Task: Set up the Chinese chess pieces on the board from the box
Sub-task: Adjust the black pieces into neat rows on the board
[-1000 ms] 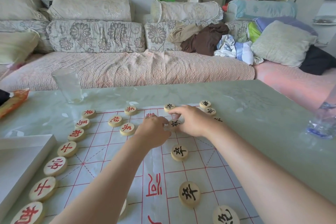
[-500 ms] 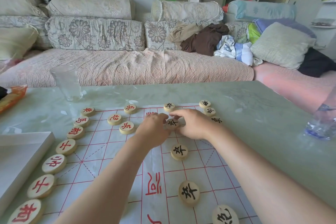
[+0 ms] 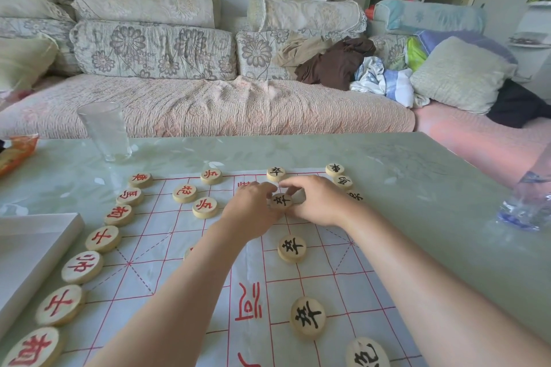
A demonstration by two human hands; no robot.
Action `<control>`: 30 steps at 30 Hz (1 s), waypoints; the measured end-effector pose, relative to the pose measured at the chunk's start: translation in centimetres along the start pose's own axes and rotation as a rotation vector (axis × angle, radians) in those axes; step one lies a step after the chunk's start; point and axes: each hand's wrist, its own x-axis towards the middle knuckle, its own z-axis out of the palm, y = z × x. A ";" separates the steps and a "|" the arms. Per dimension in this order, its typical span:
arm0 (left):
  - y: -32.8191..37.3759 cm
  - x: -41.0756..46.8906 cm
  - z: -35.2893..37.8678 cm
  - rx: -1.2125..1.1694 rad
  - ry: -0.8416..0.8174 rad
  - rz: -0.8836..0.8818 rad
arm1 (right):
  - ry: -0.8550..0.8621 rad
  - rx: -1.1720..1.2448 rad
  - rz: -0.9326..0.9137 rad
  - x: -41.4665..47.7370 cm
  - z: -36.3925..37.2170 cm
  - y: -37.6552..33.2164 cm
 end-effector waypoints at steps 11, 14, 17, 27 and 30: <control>-0.2 3.4 -1.2 -0.074 0.149 -0.014 | 0.169 -0.075 0.204 0.4 -2.7 2.7; -0.2 4.9 -0.9 -0.077 0.158 -0.016 | 0.158 -0.151 0.212 1.3 -2.6 2.3; -0.7 6.1 -0.2 -0.051 0.127 -0.022 | 0.143 -0.202 0.230 2.4 -2.4 2.1; -1.6 8.2 0.2 -0.021 0.024 -0.003 | 0.041 -0.027 0.180 3.4 -2.7 2.7; -1.5 8.5 0.4 -0.036 0.009 -0.003 | 0.067 -0.073 0.151 3.1 -2.1 2.8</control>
